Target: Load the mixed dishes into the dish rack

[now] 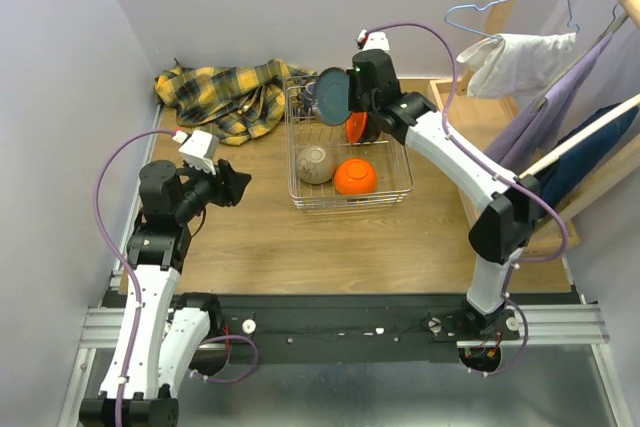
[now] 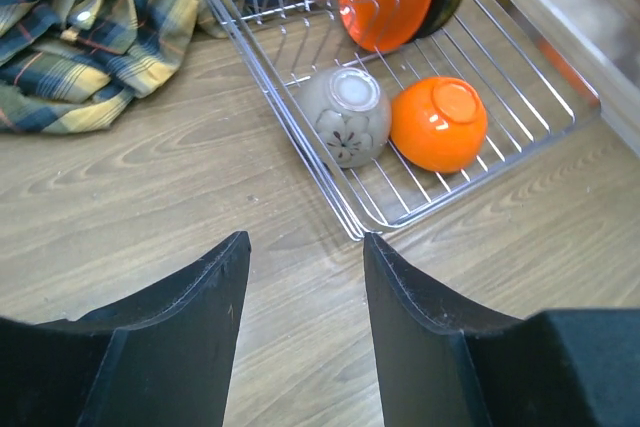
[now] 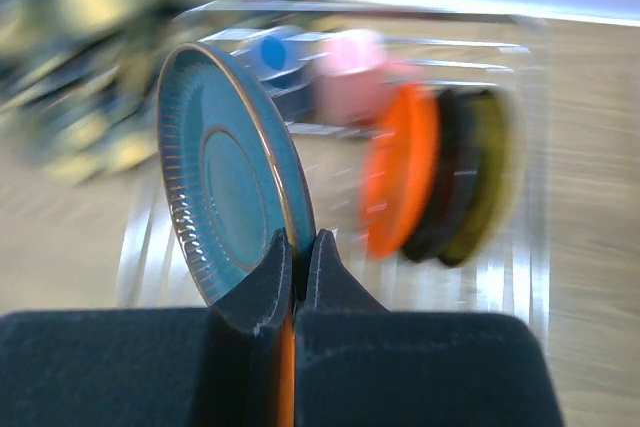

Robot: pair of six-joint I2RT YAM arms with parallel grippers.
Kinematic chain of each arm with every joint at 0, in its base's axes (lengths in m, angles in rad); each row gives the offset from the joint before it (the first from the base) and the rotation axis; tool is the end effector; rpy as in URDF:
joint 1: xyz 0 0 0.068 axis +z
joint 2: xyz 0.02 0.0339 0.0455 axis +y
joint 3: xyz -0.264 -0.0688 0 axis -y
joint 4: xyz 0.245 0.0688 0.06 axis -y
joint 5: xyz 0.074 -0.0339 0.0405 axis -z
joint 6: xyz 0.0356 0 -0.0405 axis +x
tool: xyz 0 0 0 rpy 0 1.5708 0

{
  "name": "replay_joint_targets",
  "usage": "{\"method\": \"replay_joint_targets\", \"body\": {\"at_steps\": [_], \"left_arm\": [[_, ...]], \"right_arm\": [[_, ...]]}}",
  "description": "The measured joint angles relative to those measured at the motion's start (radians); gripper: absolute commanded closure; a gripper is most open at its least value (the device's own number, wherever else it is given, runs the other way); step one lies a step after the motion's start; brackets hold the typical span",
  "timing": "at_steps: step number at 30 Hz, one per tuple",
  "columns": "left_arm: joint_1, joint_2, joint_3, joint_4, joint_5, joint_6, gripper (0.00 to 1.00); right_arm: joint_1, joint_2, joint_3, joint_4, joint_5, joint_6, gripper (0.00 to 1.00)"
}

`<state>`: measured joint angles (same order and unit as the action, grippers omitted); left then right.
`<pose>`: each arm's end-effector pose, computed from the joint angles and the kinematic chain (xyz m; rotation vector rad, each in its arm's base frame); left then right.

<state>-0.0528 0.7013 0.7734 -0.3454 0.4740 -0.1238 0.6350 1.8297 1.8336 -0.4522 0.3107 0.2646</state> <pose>0.1590 -0.0247 0.3328 0.2684 1.8299 -0.5593 0.3523 0.2461 0.3829 -0.1744 1.9983 0.2641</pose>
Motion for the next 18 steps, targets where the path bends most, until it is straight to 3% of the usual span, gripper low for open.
{"method": "replay_joint_targets", "body": {"at_steps": [4,8,18], "left_arm": [[0.036,-0.03,-0.033,0.017,0.001,-0.06,0.42],[0.039,-0.044,-0.057,0.031,0.001,-0.092,0.41],[0.039,-0.076,-0.114,0.045,0.001,-0.132,0.41]], "right_arm": [[0.006,0.064,0.004,0.018,0.278,0.024,0.99],[0.024,0.099,0.004,0.04,0.426,-0.004,1.0],[0.076,0.155,0.004,0.182,0.626,-0.137,1.0]]}}
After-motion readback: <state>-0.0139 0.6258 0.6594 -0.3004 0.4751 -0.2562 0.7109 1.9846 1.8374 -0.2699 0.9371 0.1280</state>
